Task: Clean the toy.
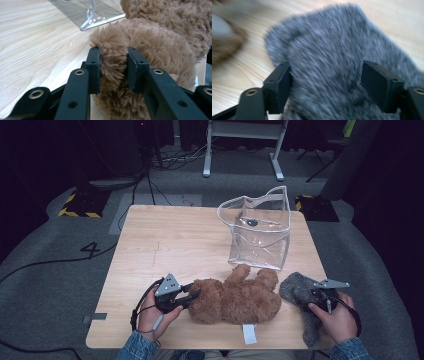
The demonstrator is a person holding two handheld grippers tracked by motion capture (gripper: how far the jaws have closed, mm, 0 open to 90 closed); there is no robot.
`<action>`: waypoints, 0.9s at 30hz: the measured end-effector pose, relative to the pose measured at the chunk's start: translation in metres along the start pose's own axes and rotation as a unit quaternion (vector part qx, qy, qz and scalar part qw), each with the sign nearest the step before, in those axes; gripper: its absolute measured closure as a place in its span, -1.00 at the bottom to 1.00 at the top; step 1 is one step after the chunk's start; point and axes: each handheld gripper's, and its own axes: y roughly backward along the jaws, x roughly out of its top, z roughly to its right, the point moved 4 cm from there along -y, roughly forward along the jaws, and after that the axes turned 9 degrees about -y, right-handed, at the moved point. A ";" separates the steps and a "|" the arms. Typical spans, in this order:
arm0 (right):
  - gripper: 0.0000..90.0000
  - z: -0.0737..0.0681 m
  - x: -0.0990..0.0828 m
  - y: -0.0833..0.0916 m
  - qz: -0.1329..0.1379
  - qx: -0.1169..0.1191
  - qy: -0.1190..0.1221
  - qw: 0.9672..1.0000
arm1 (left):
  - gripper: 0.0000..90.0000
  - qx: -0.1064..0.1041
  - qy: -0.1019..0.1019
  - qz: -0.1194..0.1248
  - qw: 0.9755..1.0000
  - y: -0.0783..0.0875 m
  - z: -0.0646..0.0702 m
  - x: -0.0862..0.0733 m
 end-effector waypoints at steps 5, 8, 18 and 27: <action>-0.51 0.008 -0.006 -0.010 0.005 0.011 -0.035 0.999 | 0.47 0.000 0.002 0.000 1.000 -0.001 0.000 0.000; 0.10 0.006 -0.005 -0.006 0.003 0.020 -0.030 0.999 | 0.46 -0.005 0.001 0.001 1.000 -0.001 0.001 0.000; 0.60 -0.012 0.018 0.030 0.051 0.044 0.006 0.998 | 0.43 -0.009 -0.003 0.000 1.000 -0.001 0.001 0.000; 0.60 -0.066 0.060 0.094 0.125 0.100 0.060 0.985 | 0.39 -0.009 -0.004 0.001 1.000 -0.001 0.002 0.000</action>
